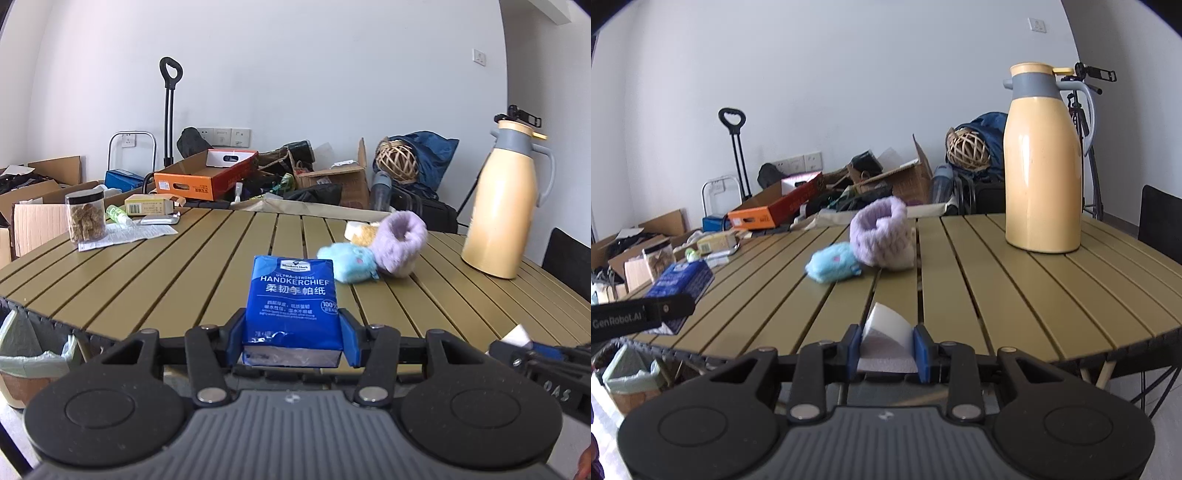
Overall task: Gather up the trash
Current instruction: 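Carry the white wedge and tissue pack off the table down over the black bin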
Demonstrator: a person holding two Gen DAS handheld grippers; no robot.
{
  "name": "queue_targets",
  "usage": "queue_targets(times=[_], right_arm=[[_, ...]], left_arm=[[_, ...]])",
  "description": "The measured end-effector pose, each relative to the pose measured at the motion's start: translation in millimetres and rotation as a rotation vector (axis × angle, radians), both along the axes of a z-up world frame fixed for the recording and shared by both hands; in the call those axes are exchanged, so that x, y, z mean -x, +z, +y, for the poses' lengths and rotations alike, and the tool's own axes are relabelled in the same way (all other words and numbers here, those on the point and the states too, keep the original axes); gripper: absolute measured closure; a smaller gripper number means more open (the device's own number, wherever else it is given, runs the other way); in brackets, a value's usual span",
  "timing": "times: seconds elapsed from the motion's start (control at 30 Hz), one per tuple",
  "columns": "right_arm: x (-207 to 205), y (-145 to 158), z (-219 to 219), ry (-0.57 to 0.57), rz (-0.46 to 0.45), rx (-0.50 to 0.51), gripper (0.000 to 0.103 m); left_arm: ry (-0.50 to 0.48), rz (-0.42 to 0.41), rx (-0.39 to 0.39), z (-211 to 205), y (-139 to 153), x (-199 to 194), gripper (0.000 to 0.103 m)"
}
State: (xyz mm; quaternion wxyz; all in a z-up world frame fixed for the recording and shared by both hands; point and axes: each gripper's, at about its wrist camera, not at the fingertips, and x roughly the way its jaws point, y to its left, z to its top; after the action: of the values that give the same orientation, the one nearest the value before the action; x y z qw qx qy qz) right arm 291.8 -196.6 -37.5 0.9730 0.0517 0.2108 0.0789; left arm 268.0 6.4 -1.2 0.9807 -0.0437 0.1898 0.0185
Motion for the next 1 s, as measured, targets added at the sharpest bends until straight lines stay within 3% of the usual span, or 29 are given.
queue_targets(times=[0.6, 1.0], right_arm=[[56.2, -38.8, 12.9, 0.061, 0.147, 0.069, 0.074], [72.6, -69.1, 25.6, 0.111, 0.246, 0.113, 0.074]], left_arm=[[-0.028, 0.123, -0.06, 0.1, -48.6, 61.8, 0.051], [-0.043, 0.248, -0.11, 2.9, -91.4, 79.7, 0.051]])
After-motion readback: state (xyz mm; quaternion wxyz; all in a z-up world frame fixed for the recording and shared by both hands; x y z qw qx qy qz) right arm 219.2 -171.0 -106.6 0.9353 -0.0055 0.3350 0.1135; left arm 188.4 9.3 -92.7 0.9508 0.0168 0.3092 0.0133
